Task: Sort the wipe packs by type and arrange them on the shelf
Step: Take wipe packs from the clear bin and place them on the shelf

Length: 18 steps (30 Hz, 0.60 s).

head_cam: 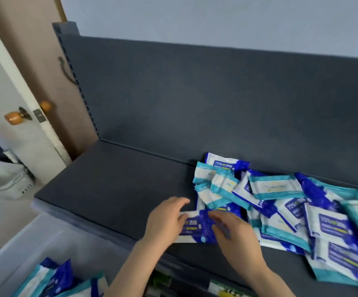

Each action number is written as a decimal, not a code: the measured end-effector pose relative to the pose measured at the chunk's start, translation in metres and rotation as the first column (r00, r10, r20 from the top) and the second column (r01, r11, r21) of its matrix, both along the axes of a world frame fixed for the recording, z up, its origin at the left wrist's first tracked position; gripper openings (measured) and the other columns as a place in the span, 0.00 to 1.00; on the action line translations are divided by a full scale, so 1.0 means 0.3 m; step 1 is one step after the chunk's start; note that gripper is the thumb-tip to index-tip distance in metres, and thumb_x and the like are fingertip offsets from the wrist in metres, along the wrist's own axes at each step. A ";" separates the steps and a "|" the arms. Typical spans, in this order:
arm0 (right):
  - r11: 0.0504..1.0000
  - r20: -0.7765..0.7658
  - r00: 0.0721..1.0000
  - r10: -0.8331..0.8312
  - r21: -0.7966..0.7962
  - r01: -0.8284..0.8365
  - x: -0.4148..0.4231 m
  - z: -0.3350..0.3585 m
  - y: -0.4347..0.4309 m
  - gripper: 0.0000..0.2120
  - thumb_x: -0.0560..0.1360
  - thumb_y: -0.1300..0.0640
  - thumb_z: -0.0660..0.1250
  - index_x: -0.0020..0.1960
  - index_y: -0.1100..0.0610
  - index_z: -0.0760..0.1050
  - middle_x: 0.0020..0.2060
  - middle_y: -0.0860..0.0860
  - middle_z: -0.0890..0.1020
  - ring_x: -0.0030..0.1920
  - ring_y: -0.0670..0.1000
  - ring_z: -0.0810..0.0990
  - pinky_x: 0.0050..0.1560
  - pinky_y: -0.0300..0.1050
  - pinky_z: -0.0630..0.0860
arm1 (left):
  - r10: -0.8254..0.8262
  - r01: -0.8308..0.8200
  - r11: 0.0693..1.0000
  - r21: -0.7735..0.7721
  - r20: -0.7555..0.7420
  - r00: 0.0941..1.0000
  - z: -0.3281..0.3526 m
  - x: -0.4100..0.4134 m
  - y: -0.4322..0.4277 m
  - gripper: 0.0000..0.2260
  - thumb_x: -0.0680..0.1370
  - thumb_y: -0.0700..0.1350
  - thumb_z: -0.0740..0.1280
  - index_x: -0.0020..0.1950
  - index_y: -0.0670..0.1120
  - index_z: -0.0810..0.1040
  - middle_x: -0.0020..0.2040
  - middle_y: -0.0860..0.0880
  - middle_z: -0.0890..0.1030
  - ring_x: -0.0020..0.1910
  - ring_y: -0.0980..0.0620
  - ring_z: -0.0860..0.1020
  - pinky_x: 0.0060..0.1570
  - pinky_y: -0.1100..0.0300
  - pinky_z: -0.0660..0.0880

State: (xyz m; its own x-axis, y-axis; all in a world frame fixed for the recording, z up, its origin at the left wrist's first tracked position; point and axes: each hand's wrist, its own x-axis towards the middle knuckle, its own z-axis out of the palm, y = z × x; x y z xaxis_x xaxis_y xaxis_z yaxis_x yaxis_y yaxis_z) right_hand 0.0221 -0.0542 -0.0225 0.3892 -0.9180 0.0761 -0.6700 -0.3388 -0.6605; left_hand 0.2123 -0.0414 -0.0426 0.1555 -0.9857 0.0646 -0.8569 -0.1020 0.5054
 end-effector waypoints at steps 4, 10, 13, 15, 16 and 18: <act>0.996 -0.053 0.996 -0.078 -0.033 0.077 -0.165 0.005 -0.089 0.16 0.74 0.60 0.67 0.59 0.47 0.78 0.53 0.43 0.81 0.48 0.44 0.78 0.46 0.33 0.70 | -0.114 0.078 0.973 0.217 0.160 0.980 -0.028 -0.076 -0.069 0.20 0.78 0.51 0.65 0.69 0.54 0.69 0.63 0.53 0.74 0.61 0.51 0.73 0.55 0.56 0.72; 0.987 -0.216 0.967 -0.134 -0.111 0.112 -0.371 0.036 -0.338 0.18 0.76 0.59 0.65 0.65 0.50 0.74 0.63 0.47 0.77 0.62 0.50 0.74 0.57 0.43 0.72 | -0.063 0.010 0.963 0.269 0.192 0.979 -0.009 -0.090 -0.069 0.10 0.78 0.51 0.65 0.58 0.51 0.76 0.48 0.56 0.70 0.51 0.54 0.74 0.45 0.59 0.69; 0.987 -0.360 0.927 -0.105 -0.154 0.052 -0.414 0.045 -0.476 0.21 0.78 0.57 0.61 0.71 0.52 0.67 0.70 0.49 0.70 0.69 0.52 0.67 0.66 0.48 0.66 | -0.078 0.044 0.979 0.201 0.163 0.984 0.077 -0.125 -0.108 0.09 0.78 0.49 0.66 0.57 0.52 0.75 0.49 0.57 0.71 0.49 0.56 0.73 0.44 0.60 0.70; 0.994 -0.482 0.875 -0.051 -0.110 -0.003 -0.418 0.043 -0.534 0.24 0.79 0.53 0.60 0.74 0.50 0.62 0.72 0.48 0.66 0.71 0.52 0.63 0.70 0.49 0.59 | -0.095 0.074 0.988 0.134 0.161 0.982 0.142 -0.172 -0.171 0.10 0.78 0.49 0.65 0.58 0.52 0.74 0.53 0.56 0.73 0.51 0.56 0.73 0.45 0.59 0.71; 0.996 -0.526 0.850 -0.030 -0.090 -0.020 -0.418 0.041 -0.553 0.24 0.79 0.51 0.60 0.74 0.50 0.62 0.71 0.48 0.66 0.71 0.52 0.63 0.70 0.49 0.59 | -0.118 0.099 0.988 0.117 0.176 0.977 0.166 -0.198 -0.214 0.10 0.78 0.48 0.65 0.60 0.51 0.73 0.57 0.56 0.74 0.54 0.55 0.73 0.46 0.59 0.71; 0.997 -0.572 0.820 -0.006 -0.067 -0.039 -0.417 0.044 -0.573 0.26 0.76 0.48 0.64 0.72 0.49 0.64 0.67 0.50 0.69 0.68 0.53 0.65 0.68 0.49 0.63 | -0.184 0.161 0.980 0.120 0.214 0.959 0.192 -0.250 -0.309 0.12 0.79 0.48 0.64 0.62 0.50 0.72 0.61 0.56 0.74 0.59 0.53 0.72 0.49 0.58 0.70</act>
State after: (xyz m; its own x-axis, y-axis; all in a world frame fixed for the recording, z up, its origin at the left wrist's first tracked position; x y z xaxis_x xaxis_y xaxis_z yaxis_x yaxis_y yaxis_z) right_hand -0.1030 -0.2262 -0.0094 0.3989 -0.9116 -0.0989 -0.9131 -0.3850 -0.1343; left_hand 0.1373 -0.1342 0.0151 -0.0248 -0.9994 -0.0228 -0.9555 0.0170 0.2944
